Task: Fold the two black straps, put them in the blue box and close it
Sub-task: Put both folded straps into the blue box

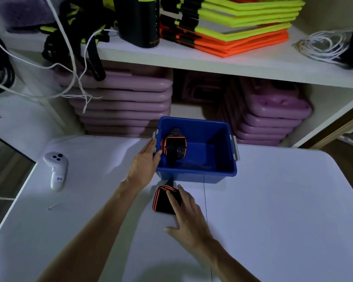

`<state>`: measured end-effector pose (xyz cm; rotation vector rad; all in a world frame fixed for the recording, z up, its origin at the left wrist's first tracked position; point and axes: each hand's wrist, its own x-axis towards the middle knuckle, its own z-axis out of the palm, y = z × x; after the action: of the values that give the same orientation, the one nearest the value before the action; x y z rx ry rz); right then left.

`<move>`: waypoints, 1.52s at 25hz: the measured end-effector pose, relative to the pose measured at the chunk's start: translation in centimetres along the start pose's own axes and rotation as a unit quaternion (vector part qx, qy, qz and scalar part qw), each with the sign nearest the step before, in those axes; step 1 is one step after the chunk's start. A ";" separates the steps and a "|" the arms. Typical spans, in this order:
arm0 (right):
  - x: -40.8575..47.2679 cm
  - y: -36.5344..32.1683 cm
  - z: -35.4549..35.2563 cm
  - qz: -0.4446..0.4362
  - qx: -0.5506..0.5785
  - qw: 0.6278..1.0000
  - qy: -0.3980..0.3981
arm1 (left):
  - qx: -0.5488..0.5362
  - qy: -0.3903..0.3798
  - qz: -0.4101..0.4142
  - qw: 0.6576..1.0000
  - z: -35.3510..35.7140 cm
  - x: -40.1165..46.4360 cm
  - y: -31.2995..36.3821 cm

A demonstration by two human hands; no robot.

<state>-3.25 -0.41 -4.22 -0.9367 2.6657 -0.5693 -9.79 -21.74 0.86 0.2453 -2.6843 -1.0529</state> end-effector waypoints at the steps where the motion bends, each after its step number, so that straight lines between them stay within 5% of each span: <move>1: 0.5 -0.2 0.7 -0.009 -0.031 0.999 0.015 | 0.005 -0.005 -0.004 1.000 0.1 0.0 -0.1; 5: 1.4 -0.5 1.1 -0.008 -0.007 0.998 0.063 | 0.015 -0.009 -0.014 1.000 0.2 0.1 -0.2; 9: 1.9 0.2 -0.6 -0.004 0.110 0.994 0.014 | 0.009 -0.011 -0.016 1.000 0.2 0.1 0.0; 17: 2.6 0.9 -1.7 -0.056 0.005 0.997 -0.045 | 0.030 -0.013 -0.010 0.999 -0.1 0.0 0.4; 22: 1.0 0.2 -3.1 -0.070 0.064 0.995 -0.021 | 0.042 -0.021 -0.008 0.999 -0.2 0.1 0.4; 30: 3.1 3.9 -13.9 -0.098 0.024 0.977 0.190 | 0.039 -0.028 -0.030 0.998 0.0 0.2 0.2; 38: 13.2 9.0 -15.2 -0.011 -0.138 0.990 -0.018 | 0.013 -0.010 -0.029 0.999 0.3 0.1 0.0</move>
<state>-23.62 1.77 3.88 -1.0370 2.7512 -0.1873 -9.98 -21.57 0.64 0.3210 -2.7253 -1.0437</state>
